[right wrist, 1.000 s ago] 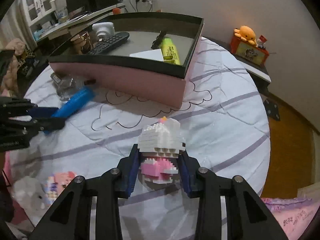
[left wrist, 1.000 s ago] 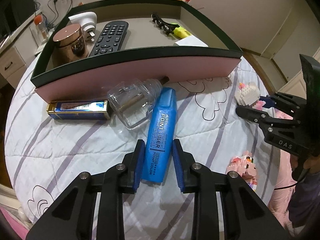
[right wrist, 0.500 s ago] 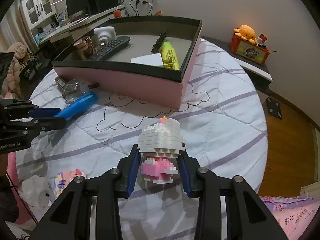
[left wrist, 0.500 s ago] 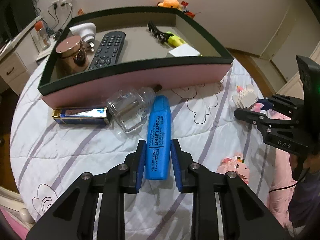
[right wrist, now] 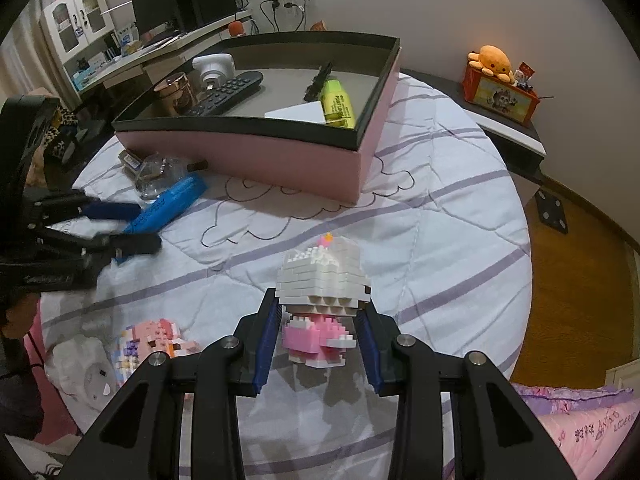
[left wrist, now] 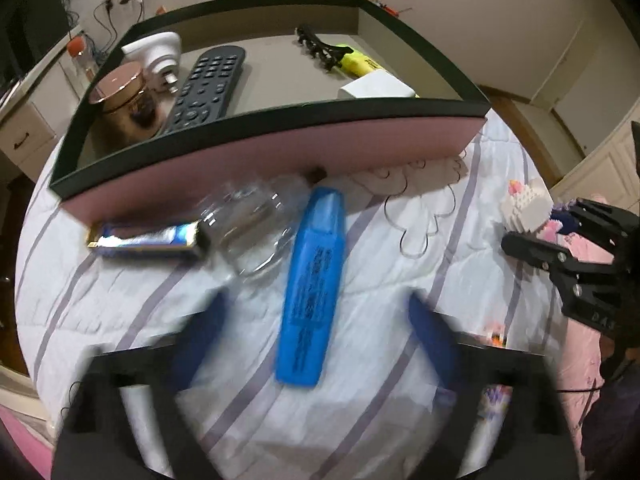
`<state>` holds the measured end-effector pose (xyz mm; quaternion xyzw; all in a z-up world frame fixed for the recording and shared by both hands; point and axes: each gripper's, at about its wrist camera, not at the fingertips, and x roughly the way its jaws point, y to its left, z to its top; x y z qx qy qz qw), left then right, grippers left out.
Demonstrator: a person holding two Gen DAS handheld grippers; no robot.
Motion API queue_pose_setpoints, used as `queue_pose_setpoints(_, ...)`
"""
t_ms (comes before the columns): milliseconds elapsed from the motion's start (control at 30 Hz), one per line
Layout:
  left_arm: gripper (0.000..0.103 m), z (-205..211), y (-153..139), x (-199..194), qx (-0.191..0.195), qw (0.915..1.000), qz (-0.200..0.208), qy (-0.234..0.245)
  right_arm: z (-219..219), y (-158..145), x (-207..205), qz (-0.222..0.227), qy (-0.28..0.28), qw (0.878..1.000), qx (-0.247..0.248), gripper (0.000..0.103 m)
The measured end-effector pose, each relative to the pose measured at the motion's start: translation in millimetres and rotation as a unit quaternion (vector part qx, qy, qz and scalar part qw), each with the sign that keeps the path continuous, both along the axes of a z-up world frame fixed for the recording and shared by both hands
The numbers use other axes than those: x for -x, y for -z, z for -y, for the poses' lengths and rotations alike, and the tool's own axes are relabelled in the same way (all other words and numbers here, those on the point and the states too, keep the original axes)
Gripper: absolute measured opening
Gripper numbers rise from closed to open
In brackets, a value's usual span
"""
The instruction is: Organize rigid objects
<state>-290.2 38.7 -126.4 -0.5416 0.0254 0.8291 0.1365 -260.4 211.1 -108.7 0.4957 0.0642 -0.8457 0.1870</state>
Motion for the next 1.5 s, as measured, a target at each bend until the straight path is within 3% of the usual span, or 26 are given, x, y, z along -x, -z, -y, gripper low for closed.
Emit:
queue_pose_setpoints(67,0.096,-4.5,4.4,2.3,0.008,1.0,-0.002,0.005,-1.5,1.5,1.2,0.003,0.001,1.0,0.002,0.038)
queue_pose_setpoints(133,0.076,-6.4,7.4,0.6,0.035,0.9992,-0.019,0.002,-3.7,3.8,1.7,0.007,0.002,1.0,0.002,0.038)
queue_pose_setpoints(167,0.051,-6.1,5.8,-1.4,0.043,0.9987,-0.027,0.002,-4.6,4.8,2.0,0.009,0.002,1.0,0.001,0.038)
queue_pose_setpoints(200,0.037,-3.6,2.6,-3.0,0.031,0.9991,-0.028,0.007,-5.9,6.0,2.6,0.01,0.003,1.0,0.0,0.038)
queue_pose_setpoints(267,0.026,4.8,-1.2,-4.2,-0.01,0.9998,-0.009,0.016,-7.5,7.4,4.0,0.012,0.006,1.0,0.003,0.038)
queue_pose_setpoints(633,0.026,21.5,-10.6,-21.8,-0.029,0.9996,-0.002,-0.001,-2.8,-6.8,0.4,-0.003,0.007,1.0,0.011,0.038)
queue_pose_setpoints(1033,0.026,30.4,-43.6,-45.0,-0.027,0.9986,-0.044,-0.01,12.2,-39.0,-23.7,-0.036,-0.001,0.999,0.008,0.038)
queue_pose_setpoints(1500,0.026,49.3,-94.4,-104.4,-0.035,0.993,-0.111,-0.021,36.9,-82.5,-87.2,-0.097,-0.015,0.995,0.013,0.038)
